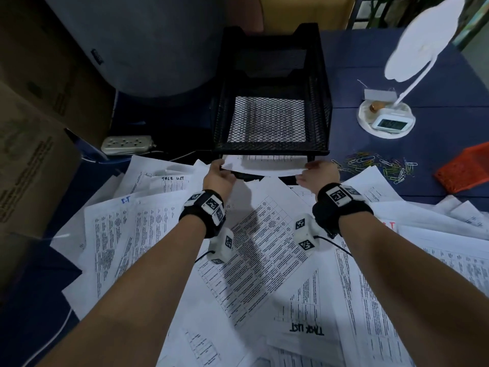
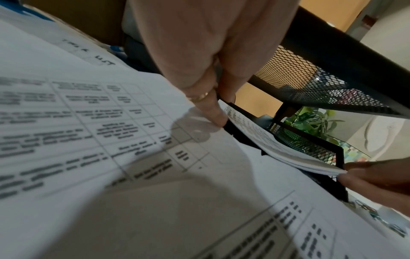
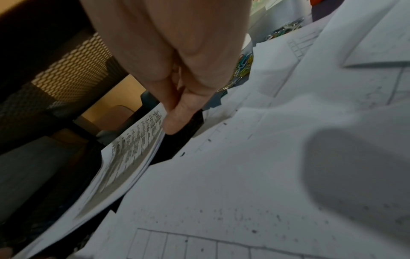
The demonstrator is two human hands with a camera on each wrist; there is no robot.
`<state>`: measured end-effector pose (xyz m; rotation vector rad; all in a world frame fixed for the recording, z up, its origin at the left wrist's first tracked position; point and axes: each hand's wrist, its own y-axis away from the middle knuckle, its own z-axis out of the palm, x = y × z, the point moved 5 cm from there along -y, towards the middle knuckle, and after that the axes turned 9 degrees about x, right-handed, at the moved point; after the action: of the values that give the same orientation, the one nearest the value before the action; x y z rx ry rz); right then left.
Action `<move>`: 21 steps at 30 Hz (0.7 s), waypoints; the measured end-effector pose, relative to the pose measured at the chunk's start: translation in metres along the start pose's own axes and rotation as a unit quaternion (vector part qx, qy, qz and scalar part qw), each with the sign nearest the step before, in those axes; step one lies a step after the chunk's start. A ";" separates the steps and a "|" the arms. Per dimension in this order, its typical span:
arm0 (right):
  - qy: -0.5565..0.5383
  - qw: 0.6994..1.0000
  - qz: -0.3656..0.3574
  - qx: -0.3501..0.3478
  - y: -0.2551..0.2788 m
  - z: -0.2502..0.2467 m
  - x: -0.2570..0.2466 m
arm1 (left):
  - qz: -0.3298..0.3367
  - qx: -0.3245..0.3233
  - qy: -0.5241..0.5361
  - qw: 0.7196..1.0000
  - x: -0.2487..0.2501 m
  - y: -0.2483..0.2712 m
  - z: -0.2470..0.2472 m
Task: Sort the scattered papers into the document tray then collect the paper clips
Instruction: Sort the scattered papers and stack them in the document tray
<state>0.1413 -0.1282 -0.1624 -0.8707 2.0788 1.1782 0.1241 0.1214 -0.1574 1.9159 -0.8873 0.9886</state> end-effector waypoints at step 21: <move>0.191 0.942 -0.268 -0.058 0.060 -0.020 -0.005 | 0.121 -0.111 -0.370 0.914 -0.023 0.063 0.002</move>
<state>0.0945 -0.1211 -0.1199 -1.7060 1.8700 0.8845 0.0614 0.0969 -0.1580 2.0198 -1.6200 0.2322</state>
